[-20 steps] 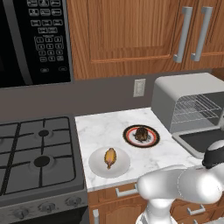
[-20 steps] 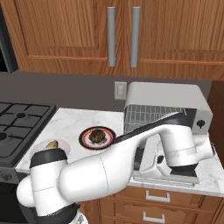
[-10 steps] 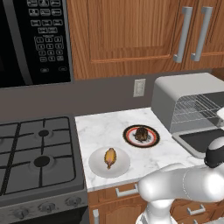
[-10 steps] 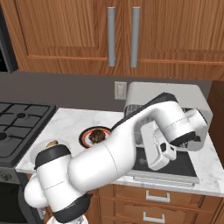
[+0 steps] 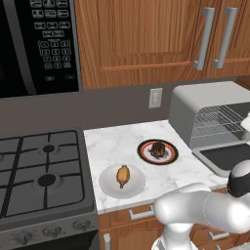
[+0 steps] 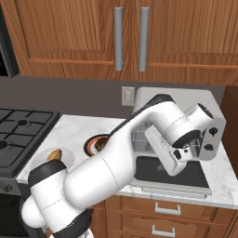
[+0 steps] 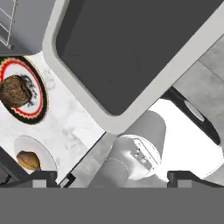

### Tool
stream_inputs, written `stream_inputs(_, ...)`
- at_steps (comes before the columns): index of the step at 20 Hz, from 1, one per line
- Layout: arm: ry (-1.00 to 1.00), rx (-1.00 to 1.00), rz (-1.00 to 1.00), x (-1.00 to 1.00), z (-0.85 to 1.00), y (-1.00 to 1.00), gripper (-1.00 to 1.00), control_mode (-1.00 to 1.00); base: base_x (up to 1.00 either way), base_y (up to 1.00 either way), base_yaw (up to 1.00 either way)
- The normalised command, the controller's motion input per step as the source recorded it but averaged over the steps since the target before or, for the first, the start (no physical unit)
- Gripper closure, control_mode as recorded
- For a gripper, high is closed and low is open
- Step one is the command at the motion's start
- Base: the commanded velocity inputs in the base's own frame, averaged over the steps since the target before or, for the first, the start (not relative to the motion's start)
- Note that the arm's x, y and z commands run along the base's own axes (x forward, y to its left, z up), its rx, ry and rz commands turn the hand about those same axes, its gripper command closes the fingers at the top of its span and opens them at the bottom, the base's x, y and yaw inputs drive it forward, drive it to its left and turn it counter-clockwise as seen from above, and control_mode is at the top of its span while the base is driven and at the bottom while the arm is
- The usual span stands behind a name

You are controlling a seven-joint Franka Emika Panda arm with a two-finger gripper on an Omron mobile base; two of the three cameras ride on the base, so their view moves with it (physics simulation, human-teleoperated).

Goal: Open the toaster oven door. Place the bread on the bottom rack in the toaster oven and place the chicken drumstick on the top rack.

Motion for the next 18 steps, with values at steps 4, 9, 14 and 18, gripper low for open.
stream_inputs(4, -0.33, -0.15, 0.15, 0.09, 0.0, -0.03, -1.0, -1.0, 0.0, 0.0, 0.0)
stream_inputs(9, -0.39, -0.1, 0.04, 0.11, -0.03, 0.0, -1.0, -1.0, 0.0, 0.0, 0.0)
stream_inputs(14, -0.11, -0.21, 0.18, 0.19, 0.0, -0.2, -1.0, -1.0, 0.0, 0.0, 0.0)
stream_inputs(18, 0.0, -0.35, 0.29, 0.21, 0.0, -0.18, -1.0, -1.0, 0.0, 0.0, 0.0)
